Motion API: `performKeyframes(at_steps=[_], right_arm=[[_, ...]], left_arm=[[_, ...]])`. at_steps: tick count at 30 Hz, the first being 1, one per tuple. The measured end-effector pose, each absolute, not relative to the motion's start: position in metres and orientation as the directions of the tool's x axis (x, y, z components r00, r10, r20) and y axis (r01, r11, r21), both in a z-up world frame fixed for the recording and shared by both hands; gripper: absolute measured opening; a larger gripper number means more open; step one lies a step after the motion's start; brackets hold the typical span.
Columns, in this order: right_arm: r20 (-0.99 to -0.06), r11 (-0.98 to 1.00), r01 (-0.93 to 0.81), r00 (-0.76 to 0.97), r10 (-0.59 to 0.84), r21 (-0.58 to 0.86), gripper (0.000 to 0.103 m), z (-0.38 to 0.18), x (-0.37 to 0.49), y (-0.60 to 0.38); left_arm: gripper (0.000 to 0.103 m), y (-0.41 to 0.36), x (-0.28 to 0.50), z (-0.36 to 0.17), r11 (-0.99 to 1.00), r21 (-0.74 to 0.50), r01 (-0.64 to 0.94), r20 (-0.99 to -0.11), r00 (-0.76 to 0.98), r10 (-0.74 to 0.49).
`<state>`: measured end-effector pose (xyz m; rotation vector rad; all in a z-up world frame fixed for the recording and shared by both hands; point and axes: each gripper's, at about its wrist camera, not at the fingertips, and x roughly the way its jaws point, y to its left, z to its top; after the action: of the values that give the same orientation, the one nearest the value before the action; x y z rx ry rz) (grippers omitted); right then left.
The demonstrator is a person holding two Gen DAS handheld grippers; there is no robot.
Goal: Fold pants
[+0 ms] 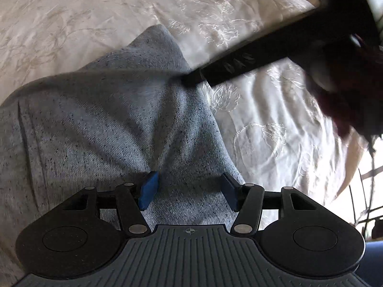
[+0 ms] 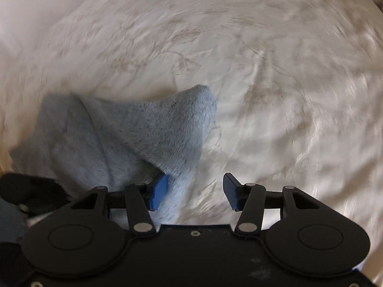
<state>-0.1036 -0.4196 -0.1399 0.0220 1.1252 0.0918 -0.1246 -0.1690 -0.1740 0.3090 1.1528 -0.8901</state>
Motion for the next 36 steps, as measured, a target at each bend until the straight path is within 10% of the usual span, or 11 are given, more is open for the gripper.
performKeyframes(at_steps=[6, 12, 15, 22, 25, 36], right_arm=[[-0.902, 0.982, -0.188, 0.422, 0.093, 0.013, 0.057, -0.159, -0.07, -0.43], [-0.757, 0.865, 0.103, 0.543, 0.365, 0.491, 0.047, -0.134, -0.072, -0.497], [-0.781, 0.87, 0.09, 0.492, 0.384, 0.484, 0.014, -0.141, -0.057, -0.497], [-0.81, 0.851, 0.154, 0.428, 0.401, 0.502, 0.038, -0.164, -0.039, -0.495], [-0.789, 0.815, 0.166, 0.417, 0.451, 0.555, 0.013, -0.17, -0.038, -0.494], [-0.819, 0.877, 0.191, 0.484, 0.308, 0.442, 0.001, -0.161, -0.007, -0.501]], left_arm=[[0.056, -0.171, -0.128, -0.173, 0.651, -0.19, 0.735, -0.893, 0.146, -0.426], [0.056, -0.171, -0.128, -0.174, 0.652, -0.181, 0.736, -0.898, 0.146, -0.414], [0.057, -0.17, -0.129, -0.177, 0.651, -0.178, 0.738, -0.899, 0.147, -0.412], [0.057, -0.176, -0.13, -0.176, 0.653, -0.173, 0.737, -0.902, 0.148, -0.406], [0.057, -0.176, -0.13, -0.177, 0.654, -0.177, 0.736, -0.901, 0.146, -0.408], [0.058, -0.171, -0.131, -0.18, 0.646, -0.176, 0.743, -0.9, 0.144, -0.411]])
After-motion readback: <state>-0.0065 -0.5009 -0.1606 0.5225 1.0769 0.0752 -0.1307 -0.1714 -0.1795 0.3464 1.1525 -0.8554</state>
